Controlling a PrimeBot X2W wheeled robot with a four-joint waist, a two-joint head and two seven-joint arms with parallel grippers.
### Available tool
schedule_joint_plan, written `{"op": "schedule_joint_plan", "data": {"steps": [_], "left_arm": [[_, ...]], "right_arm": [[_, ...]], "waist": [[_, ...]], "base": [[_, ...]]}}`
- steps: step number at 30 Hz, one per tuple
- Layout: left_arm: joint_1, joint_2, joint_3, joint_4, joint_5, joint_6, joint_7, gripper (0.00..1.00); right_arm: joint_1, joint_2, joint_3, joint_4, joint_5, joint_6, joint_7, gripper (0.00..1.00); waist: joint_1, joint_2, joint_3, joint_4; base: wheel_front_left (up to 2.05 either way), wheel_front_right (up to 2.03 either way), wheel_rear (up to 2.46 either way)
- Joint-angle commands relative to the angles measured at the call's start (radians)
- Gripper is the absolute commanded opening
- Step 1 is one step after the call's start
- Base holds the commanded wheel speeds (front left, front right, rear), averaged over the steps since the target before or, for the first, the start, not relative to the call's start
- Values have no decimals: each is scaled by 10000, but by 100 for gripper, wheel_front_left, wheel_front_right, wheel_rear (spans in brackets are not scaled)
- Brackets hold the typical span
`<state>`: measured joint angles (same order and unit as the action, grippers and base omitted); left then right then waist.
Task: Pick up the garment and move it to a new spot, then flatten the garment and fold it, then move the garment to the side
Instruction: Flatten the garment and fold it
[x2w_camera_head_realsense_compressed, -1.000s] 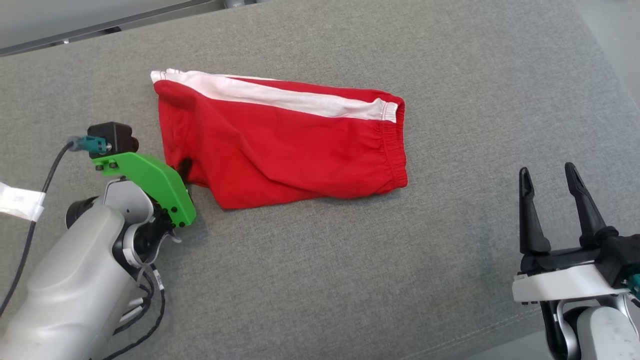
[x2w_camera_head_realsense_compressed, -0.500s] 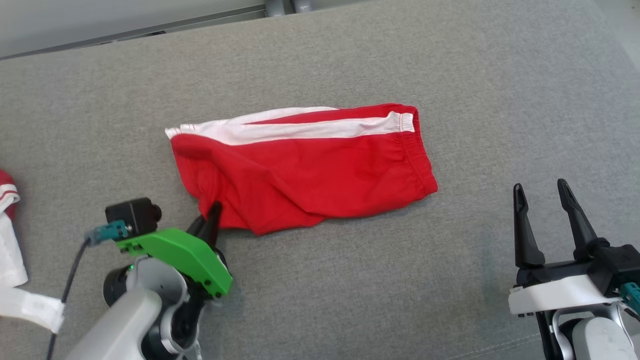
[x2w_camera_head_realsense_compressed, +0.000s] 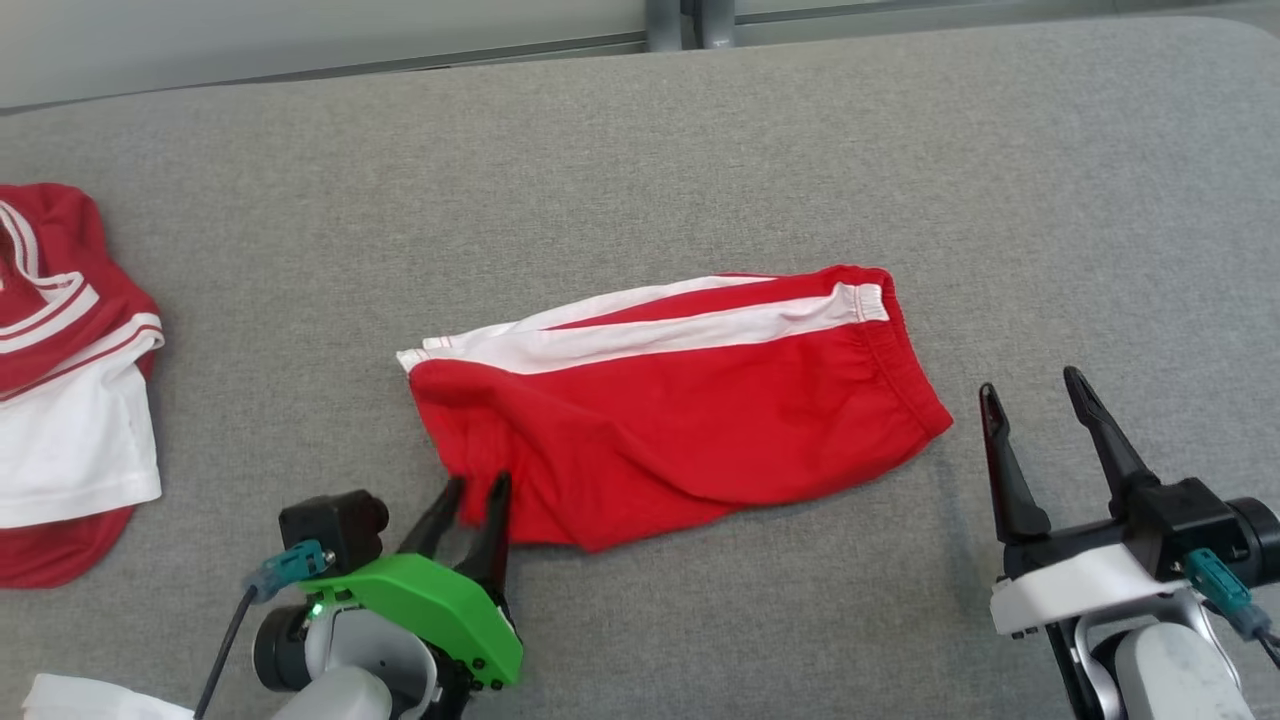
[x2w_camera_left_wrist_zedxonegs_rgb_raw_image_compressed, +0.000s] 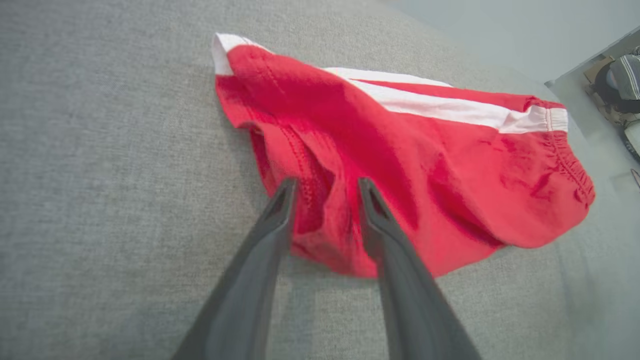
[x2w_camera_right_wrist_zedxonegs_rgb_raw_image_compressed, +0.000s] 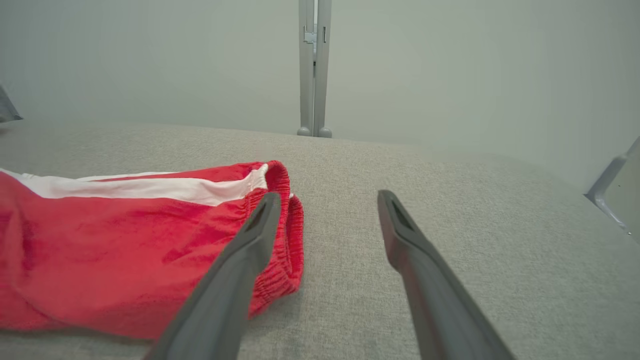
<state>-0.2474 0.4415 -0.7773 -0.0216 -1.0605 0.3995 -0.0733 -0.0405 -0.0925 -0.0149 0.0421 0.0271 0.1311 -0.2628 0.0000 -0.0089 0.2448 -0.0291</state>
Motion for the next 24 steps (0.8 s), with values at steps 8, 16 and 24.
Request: {"op": "schedule_joint_plan", "data": {"steps": [8,16,24], "left_arm": [[-469,59,-264,616,1299,468,-986,100],[-154,111,-153,878,2655,663,-1854,100],[538,-454,916,634,3833,71,-1914,100]], "right_arm": [[-1607,-963,917,894,449,-9,1783,100],[-2338,-2007,1522,1705,1028,-8,3903,100],[-1855,-2594,1468,2203,1851,-8,4964,100]], "waist": [[0,89,-109,537],[0,89,-162,1484],[0,89,-234,2094]], "base": [[0,0,0],[0,0,0],[0,0,0]]}}
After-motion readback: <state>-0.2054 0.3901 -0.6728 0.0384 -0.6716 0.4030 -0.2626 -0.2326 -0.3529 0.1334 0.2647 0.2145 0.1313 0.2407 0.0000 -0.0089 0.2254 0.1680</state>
